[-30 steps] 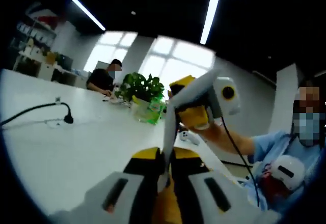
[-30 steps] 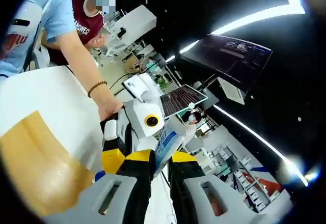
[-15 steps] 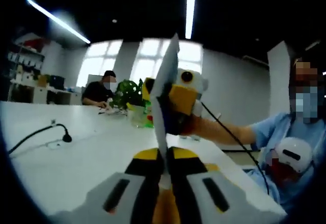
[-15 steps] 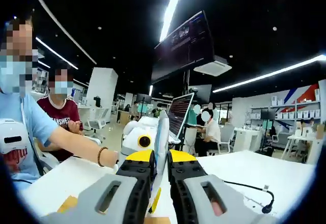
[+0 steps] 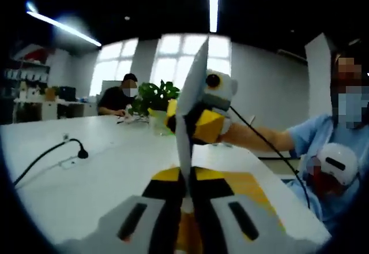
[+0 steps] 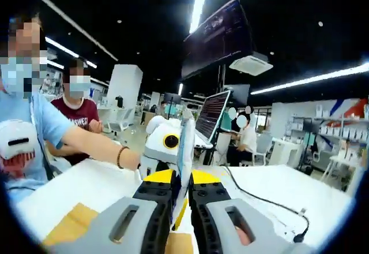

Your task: Pick up the toothpaste unscrew the cap squeeze it onto the small board screw the cap back on and return it to the table

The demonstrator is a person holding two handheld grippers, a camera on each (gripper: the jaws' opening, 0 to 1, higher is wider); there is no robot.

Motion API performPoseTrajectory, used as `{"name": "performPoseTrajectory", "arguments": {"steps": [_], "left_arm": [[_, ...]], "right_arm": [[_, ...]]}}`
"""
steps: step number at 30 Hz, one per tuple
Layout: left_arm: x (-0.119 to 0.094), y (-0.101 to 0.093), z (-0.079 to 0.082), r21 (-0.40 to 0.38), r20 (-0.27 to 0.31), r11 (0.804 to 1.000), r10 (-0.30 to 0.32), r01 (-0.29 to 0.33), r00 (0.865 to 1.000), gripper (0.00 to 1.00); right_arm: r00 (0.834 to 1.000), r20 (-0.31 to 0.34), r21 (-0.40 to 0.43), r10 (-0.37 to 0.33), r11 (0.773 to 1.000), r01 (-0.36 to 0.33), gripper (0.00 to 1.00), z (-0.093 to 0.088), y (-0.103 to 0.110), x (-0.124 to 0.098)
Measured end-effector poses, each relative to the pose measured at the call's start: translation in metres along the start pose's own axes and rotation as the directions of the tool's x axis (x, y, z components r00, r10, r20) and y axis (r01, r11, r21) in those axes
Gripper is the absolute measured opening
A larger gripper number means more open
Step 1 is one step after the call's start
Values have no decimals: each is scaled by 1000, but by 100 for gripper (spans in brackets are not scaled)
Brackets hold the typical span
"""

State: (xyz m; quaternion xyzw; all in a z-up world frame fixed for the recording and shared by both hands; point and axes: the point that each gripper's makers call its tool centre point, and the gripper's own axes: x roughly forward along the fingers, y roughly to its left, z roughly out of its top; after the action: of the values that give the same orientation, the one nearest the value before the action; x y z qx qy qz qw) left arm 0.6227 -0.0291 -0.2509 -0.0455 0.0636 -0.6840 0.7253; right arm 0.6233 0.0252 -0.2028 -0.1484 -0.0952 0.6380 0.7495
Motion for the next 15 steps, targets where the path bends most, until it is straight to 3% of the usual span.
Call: {"name": "performPoseTrajectory", "arguments": {"steps": [3,8,15], "left_arm": [[-1,1,2,-19,21,1000,-7,8,1000,4],[-1,-1,0,-56,15,998,-18,19,1000,5],[-2,2,0,-114,23,993,-22,24,999,5]], "right_arm": [[1000,22,-153,-16,988,19,6,3,1,0],[998,33,-237,-52,970,58,6,-2,0,-1],[993,11,-368,-114,923,110,4,-5,-7,1]]}}
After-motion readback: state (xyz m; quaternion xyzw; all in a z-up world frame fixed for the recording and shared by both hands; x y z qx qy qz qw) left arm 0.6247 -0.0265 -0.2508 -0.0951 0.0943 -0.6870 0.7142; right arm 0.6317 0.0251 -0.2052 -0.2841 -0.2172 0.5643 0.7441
